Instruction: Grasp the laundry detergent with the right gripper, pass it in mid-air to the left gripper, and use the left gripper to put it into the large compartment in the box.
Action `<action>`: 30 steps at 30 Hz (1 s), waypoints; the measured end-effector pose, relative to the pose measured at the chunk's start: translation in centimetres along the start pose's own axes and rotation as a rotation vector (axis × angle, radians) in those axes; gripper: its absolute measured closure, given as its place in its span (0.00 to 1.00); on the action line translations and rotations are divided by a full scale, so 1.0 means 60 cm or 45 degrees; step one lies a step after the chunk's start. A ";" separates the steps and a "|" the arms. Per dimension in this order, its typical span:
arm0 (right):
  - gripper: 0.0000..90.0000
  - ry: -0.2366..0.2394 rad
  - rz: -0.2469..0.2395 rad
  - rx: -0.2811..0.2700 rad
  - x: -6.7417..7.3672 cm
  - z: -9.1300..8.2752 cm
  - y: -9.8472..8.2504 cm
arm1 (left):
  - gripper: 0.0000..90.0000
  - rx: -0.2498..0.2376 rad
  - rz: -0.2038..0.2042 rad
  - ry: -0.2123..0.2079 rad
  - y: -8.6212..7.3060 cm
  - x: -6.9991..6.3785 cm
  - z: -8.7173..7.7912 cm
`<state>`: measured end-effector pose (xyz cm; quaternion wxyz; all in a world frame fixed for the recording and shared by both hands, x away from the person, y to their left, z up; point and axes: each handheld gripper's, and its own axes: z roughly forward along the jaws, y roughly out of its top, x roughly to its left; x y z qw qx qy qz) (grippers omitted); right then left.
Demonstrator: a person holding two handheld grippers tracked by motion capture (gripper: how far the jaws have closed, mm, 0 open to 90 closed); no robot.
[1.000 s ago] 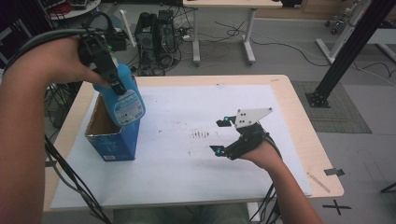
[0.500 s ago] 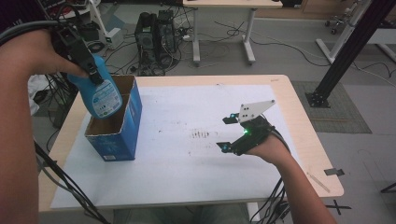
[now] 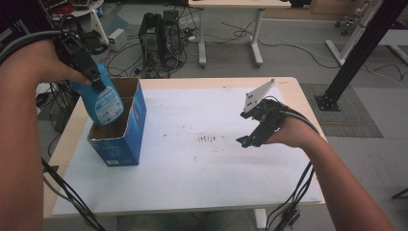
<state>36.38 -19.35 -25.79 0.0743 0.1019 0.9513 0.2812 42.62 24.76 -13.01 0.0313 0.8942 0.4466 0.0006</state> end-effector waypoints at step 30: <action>0.15 -0.042 -0.011 0.064 -0.006 -0.032 -0.004 | 0.43 0.061 -0.146 -0.035 0.006 0.014 0.149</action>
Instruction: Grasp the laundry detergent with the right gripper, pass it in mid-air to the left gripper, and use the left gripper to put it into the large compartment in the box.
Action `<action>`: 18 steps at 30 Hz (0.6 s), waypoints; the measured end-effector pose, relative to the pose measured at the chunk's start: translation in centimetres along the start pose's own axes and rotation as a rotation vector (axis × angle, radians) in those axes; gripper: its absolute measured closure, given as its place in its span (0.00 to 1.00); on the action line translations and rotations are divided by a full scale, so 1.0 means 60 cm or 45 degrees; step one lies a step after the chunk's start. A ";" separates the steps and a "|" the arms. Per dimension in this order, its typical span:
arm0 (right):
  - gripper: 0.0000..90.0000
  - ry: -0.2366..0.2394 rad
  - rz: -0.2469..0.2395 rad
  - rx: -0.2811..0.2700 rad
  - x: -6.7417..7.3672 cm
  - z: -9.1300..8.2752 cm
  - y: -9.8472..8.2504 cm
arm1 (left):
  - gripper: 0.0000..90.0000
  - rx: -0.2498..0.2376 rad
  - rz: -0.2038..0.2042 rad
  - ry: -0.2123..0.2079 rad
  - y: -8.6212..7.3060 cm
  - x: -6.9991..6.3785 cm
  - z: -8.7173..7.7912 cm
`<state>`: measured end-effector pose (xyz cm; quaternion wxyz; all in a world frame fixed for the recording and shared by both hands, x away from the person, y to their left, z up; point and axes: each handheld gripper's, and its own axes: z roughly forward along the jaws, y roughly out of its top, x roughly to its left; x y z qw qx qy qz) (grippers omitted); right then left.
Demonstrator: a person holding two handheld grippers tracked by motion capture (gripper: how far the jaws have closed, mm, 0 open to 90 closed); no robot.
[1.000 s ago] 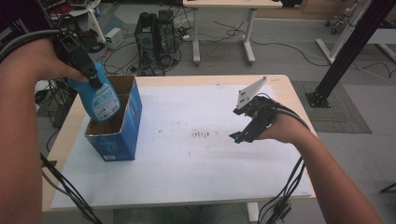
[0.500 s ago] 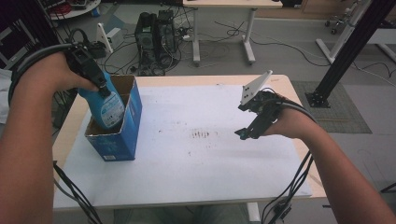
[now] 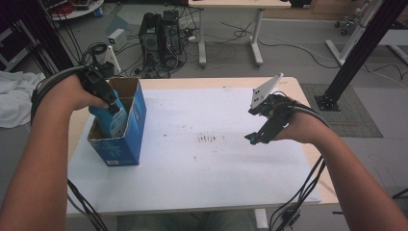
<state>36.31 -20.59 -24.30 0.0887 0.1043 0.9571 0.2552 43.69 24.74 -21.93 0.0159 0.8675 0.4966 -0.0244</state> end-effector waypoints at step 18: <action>0.15 -0.008 0.005 0.002 0.004 0.000 -0.001 | 0.43 0.047 -0.037 -0.024 0.005 0.009 0.081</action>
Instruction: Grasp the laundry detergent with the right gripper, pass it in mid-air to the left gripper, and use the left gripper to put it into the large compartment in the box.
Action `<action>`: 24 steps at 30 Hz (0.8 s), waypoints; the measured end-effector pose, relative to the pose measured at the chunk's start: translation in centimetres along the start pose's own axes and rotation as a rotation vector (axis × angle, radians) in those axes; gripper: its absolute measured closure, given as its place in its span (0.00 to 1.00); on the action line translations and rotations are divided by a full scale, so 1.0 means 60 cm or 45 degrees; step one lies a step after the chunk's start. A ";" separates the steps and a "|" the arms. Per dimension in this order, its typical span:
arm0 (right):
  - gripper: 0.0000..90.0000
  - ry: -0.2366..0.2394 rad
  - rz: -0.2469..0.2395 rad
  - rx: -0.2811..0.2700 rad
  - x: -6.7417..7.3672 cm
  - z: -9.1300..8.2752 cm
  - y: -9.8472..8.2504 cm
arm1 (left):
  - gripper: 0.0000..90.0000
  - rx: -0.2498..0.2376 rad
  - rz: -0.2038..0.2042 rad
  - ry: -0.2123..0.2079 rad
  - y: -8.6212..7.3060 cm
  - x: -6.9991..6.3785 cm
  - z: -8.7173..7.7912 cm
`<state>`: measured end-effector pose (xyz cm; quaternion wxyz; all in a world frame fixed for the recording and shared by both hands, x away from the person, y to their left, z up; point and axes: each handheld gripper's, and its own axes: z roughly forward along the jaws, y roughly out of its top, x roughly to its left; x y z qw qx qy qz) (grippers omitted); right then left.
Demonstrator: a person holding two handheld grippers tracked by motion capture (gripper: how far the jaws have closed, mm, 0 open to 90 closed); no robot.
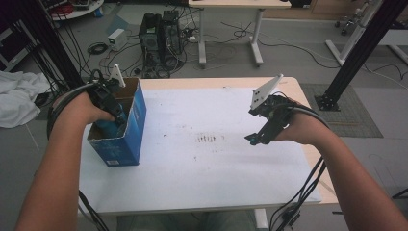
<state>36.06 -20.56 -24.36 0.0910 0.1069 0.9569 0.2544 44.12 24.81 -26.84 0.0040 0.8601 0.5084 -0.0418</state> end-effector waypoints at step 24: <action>0.15 -0.003 0.010 0.013 -0.002 -0.004 -0.007 | 0.43 0.027 0.044 0.018 0.004 0.005 0.033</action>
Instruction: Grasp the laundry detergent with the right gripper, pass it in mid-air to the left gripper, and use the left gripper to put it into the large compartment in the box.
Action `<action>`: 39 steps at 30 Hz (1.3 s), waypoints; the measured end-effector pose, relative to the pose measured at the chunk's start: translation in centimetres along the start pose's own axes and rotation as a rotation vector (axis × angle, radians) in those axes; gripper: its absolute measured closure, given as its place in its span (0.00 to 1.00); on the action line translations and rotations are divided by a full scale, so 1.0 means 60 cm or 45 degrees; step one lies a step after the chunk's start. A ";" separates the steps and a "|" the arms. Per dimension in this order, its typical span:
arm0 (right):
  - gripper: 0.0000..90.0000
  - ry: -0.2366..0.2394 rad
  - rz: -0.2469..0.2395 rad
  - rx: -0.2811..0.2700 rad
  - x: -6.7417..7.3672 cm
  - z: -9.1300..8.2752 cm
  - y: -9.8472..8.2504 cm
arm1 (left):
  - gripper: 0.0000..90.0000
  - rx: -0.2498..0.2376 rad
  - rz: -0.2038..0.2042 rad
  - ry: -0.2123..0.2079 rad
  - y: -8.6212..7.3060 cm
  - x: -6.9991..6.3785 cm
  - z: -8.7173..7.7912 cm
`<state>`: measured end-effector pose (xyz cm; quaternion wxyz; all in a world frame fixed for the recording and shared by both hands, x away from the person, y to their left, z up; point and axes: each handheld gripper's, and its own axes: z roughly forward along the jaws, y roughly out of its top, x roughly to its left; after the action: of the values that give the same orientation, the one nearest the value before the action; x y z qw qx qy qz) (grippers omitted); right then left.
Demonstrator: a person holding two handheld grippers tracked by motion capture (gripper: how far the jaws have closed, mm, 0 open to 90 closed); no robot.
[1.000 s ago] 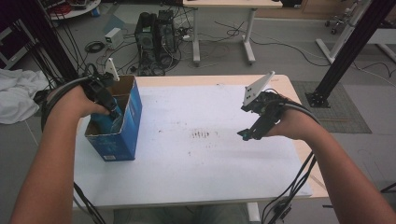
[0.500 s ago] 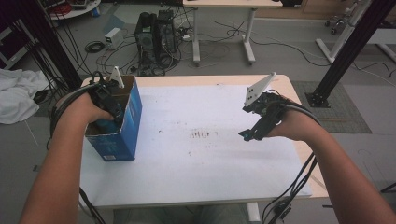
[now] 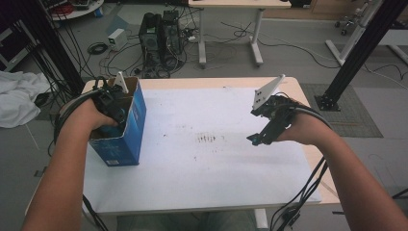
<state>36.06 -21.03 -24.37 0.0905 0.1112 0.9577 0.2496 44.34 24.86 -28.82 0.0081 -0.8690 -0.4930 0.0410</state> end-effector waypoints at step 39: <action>0.15 0.005 -0.006 -0.019 -0.001 0.002 -0.002 | 0.36 -0.019 0.089 0.033 -0.004 -0.009 -0.014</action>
<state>36.14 -21.08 -24.50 0.0899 0.1077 0.9562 0.2569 43.92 24.56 -27.95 0.0064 -0.8861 -0.4627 0.0264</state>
